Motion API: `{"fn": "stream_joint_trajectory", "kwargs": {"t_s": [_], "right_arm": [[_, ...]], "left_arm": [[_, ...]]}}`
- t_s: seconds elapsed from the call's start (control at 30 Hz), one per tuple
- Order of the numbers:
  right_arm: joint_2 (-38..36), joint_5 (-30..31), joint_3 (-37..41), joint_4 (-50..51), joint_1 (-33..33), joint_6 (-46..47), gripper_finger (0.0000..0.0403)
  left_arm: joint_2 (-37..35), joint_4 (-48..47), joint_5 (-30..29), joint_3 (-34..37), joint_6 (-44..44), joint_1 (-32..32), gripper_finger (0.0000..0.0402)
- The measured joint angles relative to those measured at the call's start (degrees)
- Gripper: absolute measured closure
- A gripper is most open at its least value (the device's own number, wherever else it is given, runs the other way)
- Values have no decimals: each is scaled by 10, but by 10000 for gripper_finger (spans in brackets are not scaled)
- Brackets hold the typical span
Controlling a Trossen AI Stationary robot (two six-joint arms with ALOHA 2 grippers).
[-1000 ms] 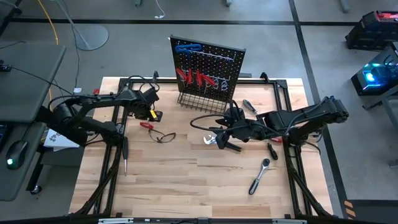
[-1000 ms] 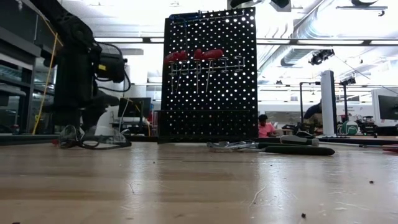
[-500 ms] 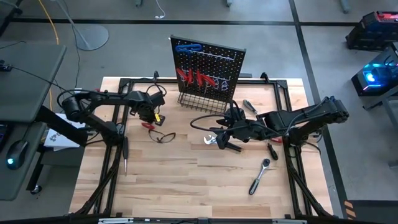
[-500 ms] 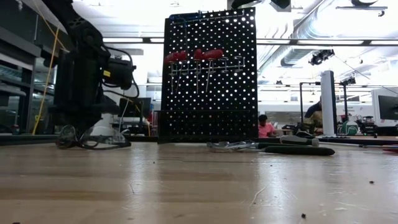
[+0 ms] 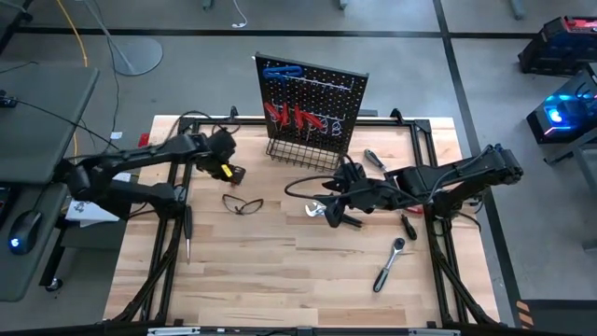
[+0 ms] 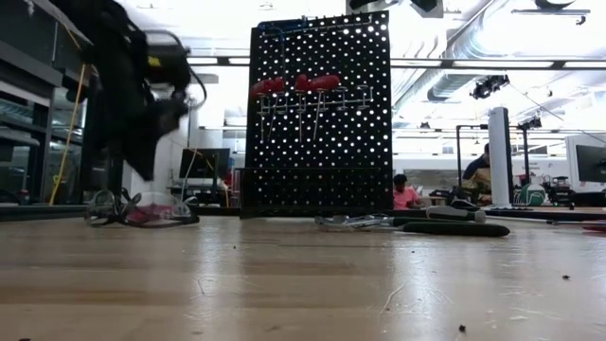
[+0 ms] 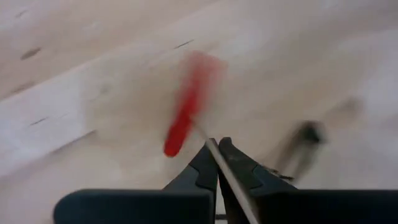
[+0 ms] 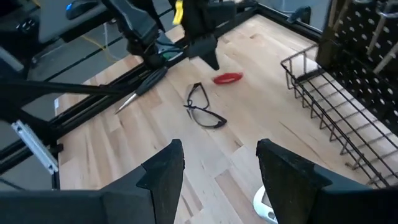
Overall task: Hang tools onto peg board
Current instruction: Hang the left red allen wrench on the pegboard
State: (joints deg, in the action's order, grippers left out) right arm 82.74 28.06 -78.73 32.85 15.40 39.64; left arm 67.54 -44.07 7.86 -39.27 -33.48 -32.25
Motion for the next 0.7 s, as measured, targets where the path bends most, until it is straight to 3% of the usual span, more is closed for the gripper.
{"fn": "stream_joint_trajectory", "kwargs": {"t_s": [0.23,0.3,0.4,0.6,0.7], "right_arm": [[0,-10,0,-57,-4,-83,208],[0,-16,0,-77,-8,-102,208],[0,-17,0,-92,-11,-113,208],[0,-21,0,-92,-16,-112,208],[0,-21,0,-92,-16,-111,208]], "left_arm": [[-108,-25,17,-1,-24,1,401],[-119,-32,-8,-2,-29,2,401],[-116,-36,-52,-2,-12,0,401],[-63,28,-68,-2,17,-2,397],[-17,72,-71,-2,6,-14,375]]}}
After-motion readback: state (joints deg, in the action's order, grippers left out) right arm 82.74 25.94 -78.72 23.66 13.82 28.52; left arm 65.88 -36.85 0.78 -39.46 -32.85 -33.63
